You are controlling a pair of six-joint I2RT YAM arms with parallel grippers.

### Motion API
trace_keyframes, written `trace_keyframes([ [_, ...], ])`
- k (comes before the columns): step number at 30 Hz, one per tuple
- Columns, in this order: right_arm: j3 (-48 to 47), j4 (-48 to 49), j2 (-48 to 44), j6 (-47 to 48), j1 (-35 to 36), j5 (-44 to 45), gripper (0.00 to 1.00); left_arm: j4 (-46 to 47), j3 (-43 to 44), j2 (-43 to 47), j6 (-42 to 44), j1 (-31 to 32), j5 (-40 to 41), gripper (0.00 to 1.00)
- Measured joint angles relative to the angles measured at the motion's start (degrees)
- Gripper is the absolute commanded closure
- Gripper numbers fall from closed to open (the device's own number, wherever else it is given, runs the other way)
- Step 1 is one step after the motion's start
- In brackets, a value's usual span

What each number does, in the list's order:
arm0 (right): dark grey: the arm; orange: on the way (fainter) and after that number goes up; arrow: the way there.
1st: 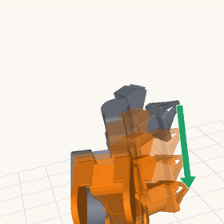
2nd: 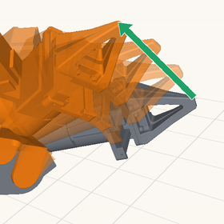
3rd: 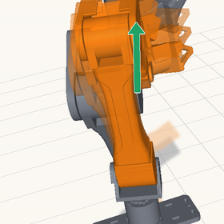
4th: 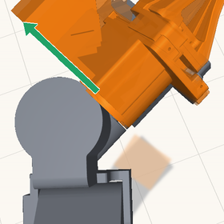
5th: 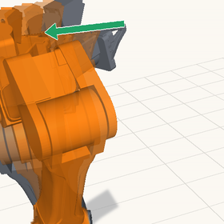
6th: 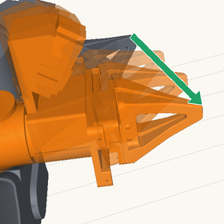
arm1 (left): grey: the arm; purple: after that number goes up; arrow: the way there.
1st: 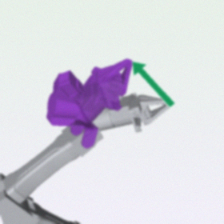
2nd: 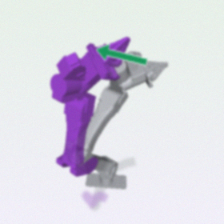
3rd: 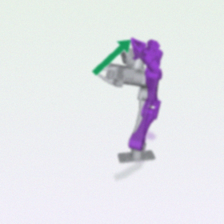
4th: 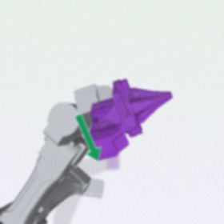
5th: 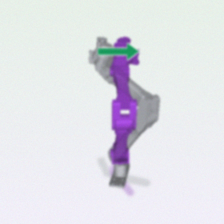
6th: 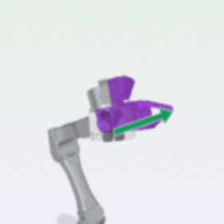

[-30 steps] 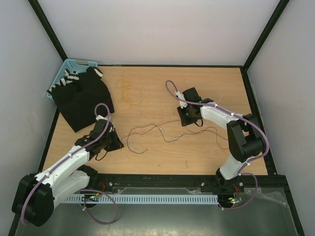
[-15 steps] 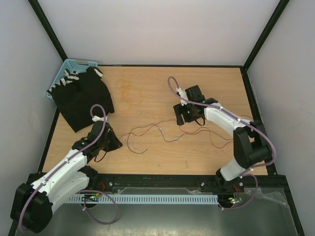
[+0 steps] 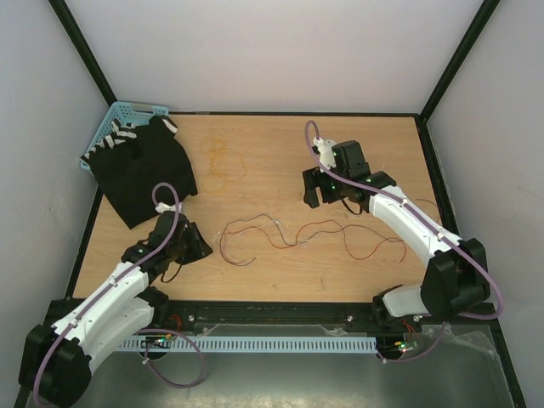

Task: Zip-tie the wires
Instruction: Straighten the cable at the center of the board.

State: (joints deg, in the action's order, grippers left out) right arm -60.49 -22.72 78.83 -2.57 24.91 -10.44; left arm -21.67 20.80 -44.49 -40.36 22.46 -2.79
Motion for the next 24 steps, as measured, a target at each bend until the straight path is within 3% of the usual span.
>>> trace_keyframes([
  [4,0.0,0.17,-0.09,-0.22,0.0,0.02,0.14,-0.17,0.0,0.94,0.31,-0.22,0.07,0.41],
  [15,0.02,0.63,-0.96,-0.42,0.0,0.52,0.11,-3.82,2.58,4.52,2.89,-1.49,1.09,0.22],
  [24,0.85,2.91,-2.51,-1.51,0.0,-0.17,0.07,-5.62,17.94,-0.42,9.81,-1.55,2.95,0.06],
])
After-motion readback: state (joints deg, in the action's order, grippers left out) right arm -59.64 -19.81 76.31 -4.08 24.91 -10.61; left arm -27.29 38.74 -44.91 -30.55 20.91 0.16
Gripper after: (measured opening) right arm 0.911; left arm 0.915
